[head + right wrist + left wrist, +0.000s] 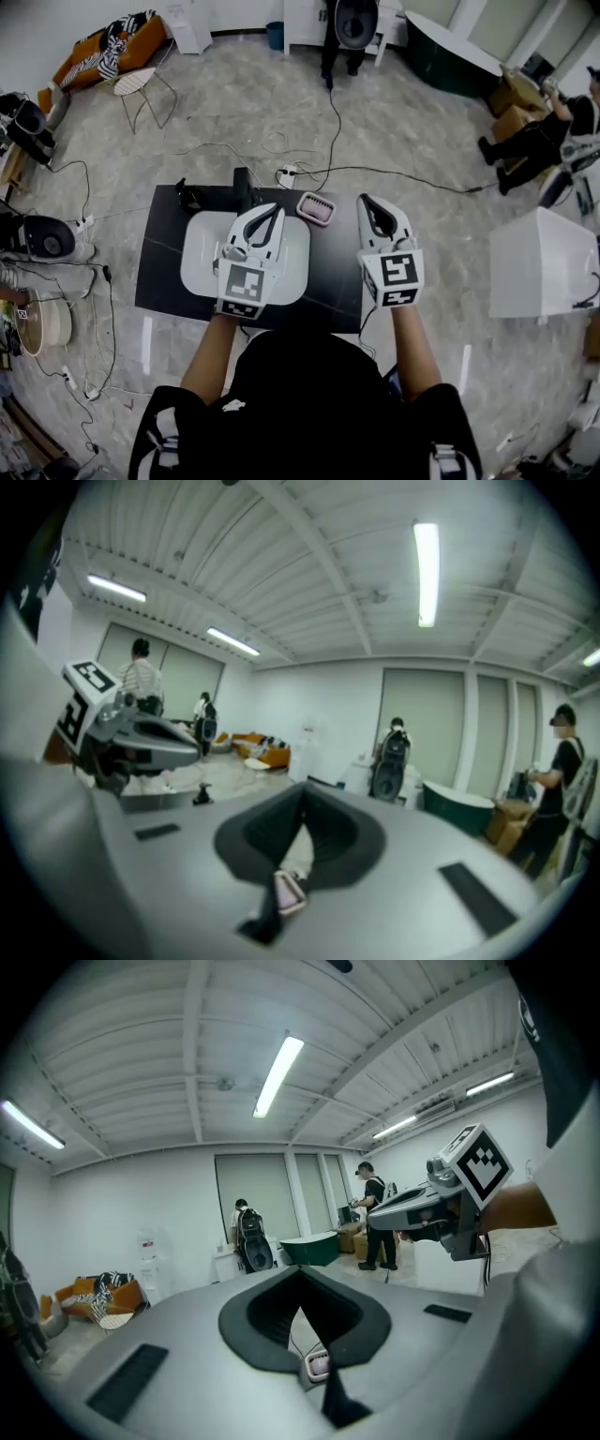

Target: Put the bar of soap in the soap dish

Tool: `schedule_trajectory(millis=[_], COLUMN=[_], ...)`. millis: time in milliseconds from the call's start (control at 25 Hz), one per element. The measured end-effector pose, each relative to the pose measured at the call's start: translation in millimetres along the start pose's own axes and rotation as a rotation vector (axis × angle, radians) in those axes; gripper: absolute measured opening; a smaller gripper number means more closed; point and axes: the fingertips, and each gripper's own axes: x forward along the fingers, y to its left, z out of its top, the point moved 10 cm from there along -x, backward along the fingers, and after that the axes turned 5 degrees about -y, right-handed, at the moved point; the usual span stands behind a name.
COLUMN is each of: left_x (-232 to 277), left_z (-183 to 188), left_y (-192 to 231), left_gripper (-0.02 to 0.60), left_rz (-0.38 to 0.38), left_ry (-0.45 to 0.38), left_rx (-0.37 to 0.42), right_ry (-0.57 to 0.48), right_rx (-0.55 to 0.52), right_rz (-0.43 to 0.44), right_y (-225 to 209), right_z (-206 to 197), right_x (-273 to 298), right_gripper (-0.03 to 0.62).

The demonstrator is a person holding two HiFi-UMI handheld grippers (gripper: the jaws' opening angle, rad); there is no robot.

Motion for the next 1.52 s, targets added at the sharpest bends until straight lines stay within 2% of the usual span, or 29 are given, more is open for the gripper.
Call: schedule_trajectory(millis=[160,320,560,960,1520], left_x=[-8,-16,-17,-17,-12], left_z=[28,47,58,65,59], left_y=[-6,-3,-2,1,2], left_gripper=[0.018,0.018,0.018,0.018,0.018], left_rz=[0.017,0.052,0.051,0.065,0.070], left_ry=[-0.060,-0.115,-0.143,-0.149,-0.138], left_rx=[0.077,0.072,0.071,0.099,0.086], right_ry=[-0.041,-0.096,-0.128,-0.129,-0.117], right_rx=[0.018,0.041,0.037,-0.005,0.001], right_rz=[-0.027,-0.049,-0.059,-0.054,-0.032], right_y=[-8,-13,-11,-6,0], right_z=[12,26,32,33,30], right_x=[-14,-25,-24,-25,-13], right_gripper=[0.035,0.035,0.035,0.035,0.035])
